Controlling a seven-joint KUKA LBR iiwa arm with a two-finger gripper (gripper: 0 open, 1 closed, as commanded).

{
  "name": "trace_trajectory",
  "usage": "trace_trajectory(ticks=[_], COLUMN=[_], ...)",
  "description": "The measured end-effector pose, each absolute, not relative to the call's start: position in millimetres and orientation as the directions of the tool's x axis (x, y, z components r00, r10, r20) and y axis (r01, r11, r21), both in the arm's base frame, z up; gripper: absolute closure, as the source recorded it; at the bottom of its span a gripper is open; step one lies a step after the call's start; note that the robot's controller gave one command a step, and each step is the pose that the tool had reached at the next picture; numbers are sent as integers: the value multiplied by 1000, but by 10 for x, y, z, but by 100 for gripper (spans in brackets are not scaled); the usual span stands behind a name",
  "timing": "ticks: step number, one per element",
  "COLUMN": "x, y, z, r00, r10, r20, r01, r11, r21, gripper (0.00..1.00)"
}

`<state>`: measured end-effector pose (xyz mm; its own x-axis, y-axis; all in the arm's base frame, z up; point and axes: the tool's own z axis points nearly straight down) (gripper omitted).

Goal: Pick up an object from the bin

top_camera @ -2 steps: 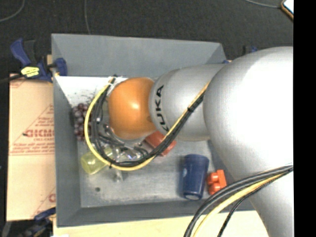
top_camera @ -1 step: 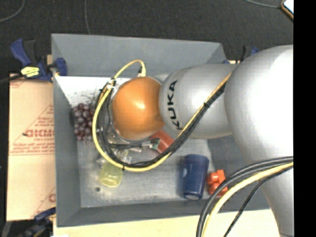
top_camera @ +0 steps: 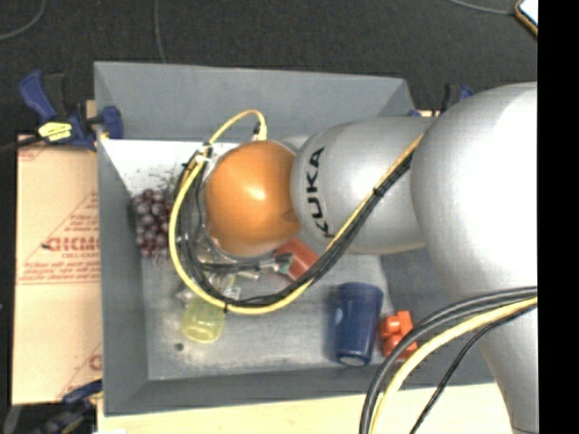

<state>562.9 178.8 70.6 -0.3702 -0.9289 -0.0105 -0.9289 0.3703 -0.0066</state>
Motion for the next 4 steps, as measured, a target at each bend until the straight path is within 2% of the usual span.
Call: trace_trajectory(ticks=[1, 2, 3, 4], x=[5619, 5624, 5639, 5630], y=[1783, 1780, 1779, 1774], z=[824, 1152, 1269, 1539], r00=[-372, -375, -380, -382], r10=[-928, -927, -925, -924], r20=[-9, -10, -15, -12], r01=[-928, -927, -925, -924], r11=[372, 376, 380, 382], r21=[-5, -6, -10, -7], gripper=[100, 100, 100, 100])
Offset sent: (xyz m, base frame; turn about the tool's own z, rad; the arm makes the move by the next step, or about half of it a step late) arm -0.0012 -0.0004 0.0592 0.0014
